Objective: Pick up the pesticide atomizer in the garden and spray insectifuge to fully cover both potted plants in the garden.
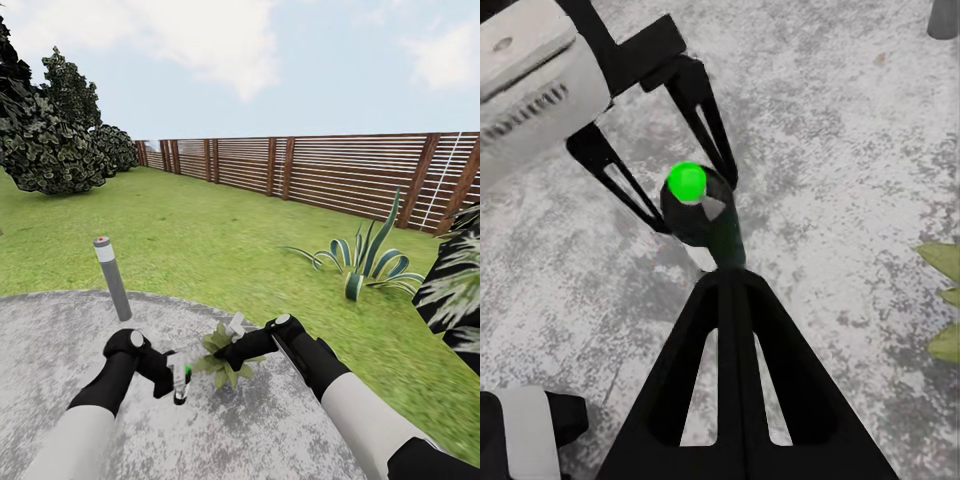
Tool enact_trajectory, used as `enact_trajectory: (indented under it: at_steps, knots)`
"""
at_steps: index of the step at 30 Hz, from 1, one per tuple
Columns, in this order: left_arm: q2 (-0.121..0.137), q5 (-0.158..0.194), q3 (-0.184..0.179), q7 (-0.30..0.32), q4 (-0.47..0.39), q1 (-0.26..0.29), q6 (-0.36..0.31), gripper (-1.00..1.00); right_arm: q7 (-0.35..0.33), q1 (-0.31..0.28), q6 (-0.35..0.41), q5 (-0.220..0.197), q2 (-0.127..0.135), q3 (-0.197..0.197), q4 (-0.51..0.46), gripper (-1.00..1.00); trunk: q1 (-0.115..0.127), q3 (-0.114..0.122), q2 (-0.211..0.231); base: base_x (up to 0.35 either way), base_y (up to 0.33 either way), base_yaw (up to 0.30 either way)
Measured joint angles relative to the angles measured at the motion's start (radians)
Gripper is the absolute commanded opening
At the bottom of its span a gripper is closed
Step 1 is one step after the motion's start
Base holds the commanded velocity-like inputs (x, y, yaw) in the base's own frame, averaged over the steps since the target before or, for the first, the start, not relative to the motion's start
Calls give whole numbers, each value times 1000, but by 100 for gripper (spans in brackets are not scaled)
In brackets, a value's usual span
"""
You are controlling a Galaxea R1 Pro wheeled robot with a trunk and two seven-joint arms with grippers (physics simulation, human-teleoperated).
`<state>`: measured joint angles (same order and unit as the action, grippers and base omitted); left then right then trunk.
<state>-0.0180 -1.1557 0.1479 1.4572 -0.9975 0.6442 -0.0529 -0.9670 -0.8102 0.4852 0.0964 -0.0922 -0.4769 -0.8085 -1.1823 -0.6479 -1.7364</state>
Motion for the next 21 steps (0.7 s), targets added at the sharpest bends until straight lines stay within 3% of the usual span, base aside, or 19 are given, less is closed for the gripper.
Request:
enact_trajectory:
  at_steps: [1, 2, 5, 6, 7, 9, 11, 13, 14, 16, 17, 19, 20, 21]
  knots:
    - [24, -43, 4, 0, 1, 1, 0, -100, 0, 0, 0, 1, 0, 0, 0, -100, 0, 0, 0, 0, 0, 0]
    - [51, -65, 6, 0, 1, 1, 0, -100, 0, 1, 0, 1, 0, 0, 0, -100, 0, 0, 0, 0, 0, 0]
    - [100, -81, 10, -2, 2, 0, 0, -100, 0, 1, 0, 2, -1, 0, 0, -100, 0, 0, 0, 0, 0, 0]
    - [118, -83, 25, -5, 2, 0, 0, -100, 0, 1, 0, 3, -1, 0, 0, -100, 0, 0, 0, 0, 0, 0]
    - [131, -84, 77, -15, 4, 0, -1, -100, 1, 1, 0, 3, -1, 1, 1, -100, 0, 0, 0, 0, 0, 0]
    - [137, -85, 245, -76, 7, -1, -6, -100, 3, 1, 0, 4, 0, 1, 1, -100, 0, 0, 0, 0, 0, 0]
    - [124, -84, 354, -134, 8, -1, -11, -100, 6, 1, 0, 4, 0, 1, 4, -100, 0, 0, 0, 0, 0, 0]
    - [101, -83, 471, -201, 9, -1, -59, -100, 10, 3, 0, 1, 4, 3, 23, -100, 0, 0, 0, 0, 0, 0]
    - [94, -82, 503, -218, 9, -1, -85, -100, 11, 4, 0, 0, 6, 5, 40, 100, 0, 0, 0, 0, 0, 0]
    - [75, -69, 556, -253, 10, -1, -127, -100, 13, 6, 0, -1, 9, 10, 118, 100, 0, 0, 0, 0, 0, 0]
    - [66, -62, 568, -271, 10, -1, -136, -100, 14, 6, 0, -3, 9, 11, 157, 100, 0, 0, 0, 0, 0, 0]
    - [43, -42, 581, -362, 21, -2, -147, -100, 59, 6, 1, -4, 9, 14, 256, 100, 0, 0, 0, 0, 0, 0]
    - [35, -31, 583, -425, 42, -2, -149, -100, 120, 7, 1, -5, 8, 15, 295, 100, 0, 0, 0, 0, 0, 0]
    - [22, -1, 584, -531, 91, -3, -154, -100, 246, 7, -2, -5, 8, 15, 349, 100, 0, 0, 0, 0, 0, 0]
